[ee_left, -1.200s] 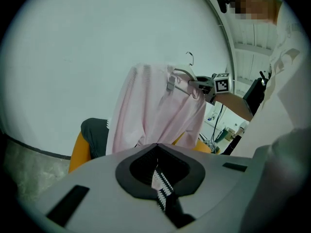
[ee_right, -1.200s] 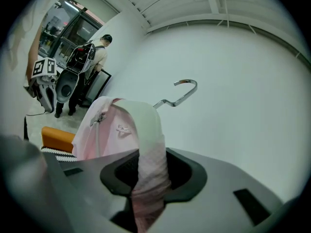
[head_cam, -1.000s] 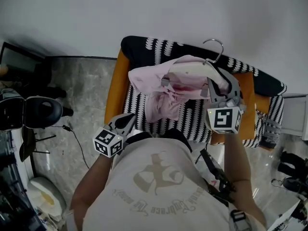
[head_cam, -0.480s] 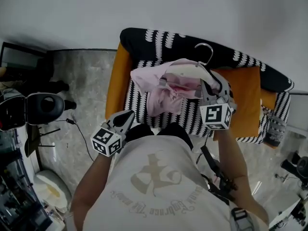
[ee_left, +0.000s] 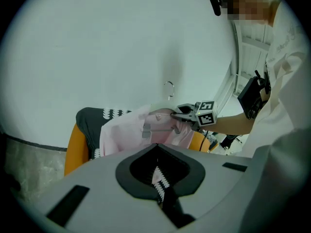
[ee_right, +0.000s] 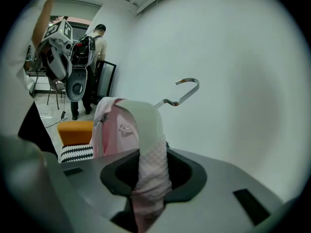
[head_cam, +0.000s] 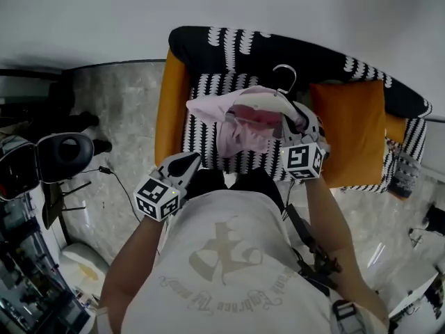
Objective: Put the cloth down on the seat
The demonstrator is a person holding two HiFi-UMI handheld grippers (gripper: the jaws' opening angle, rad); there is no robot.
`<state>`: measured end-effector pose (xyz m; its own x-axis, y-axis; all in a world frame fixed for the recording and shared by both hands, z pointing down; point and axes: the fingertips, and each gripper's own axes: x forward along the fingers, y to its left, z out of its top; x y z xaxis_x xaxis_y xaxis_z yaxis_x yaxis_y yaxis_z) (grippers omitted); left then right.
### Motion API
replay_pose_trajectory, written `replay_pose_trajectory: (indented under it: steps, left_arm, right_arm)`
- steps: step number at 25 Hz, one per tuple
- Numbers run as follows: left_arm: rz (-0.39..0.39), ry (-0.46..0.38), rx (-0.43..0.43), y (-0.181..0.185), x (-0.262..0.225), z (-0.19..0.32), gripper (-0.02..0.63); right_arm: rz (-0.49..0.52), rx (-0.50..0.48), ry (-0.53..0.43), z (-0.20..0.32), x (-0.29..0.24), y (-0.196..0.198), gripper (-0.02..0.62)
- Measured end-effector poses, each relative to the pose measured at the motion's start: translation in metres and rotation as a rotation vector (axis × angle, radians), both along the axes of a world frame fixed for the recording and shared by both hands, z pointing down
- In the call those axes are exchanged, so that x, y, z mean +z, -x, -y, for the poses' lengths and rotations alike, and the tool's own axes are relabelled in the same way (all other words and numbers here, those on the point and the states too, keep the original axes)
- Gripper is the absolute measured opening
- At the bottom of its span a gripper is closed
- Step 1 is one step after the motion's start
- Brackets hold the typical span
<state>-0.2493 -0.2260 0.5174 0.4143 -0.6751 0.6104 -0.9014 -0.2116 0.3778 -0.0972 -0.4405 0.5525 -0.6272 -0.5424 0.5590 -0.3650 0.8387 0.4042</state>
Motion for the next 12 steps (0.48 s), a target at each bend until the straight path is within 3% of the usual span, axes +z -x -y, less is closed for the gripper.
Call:
replay_pose_trajectory:
  steps: [12]
  left_arm:
    - [-0.012, 0.075, 0.020, -0.015, 0.021, -0.014, 0.011]
  right_arm:
    - [-0.074, -0.009, 0.161, -0.041, 0.101, -0.009, 0.129]
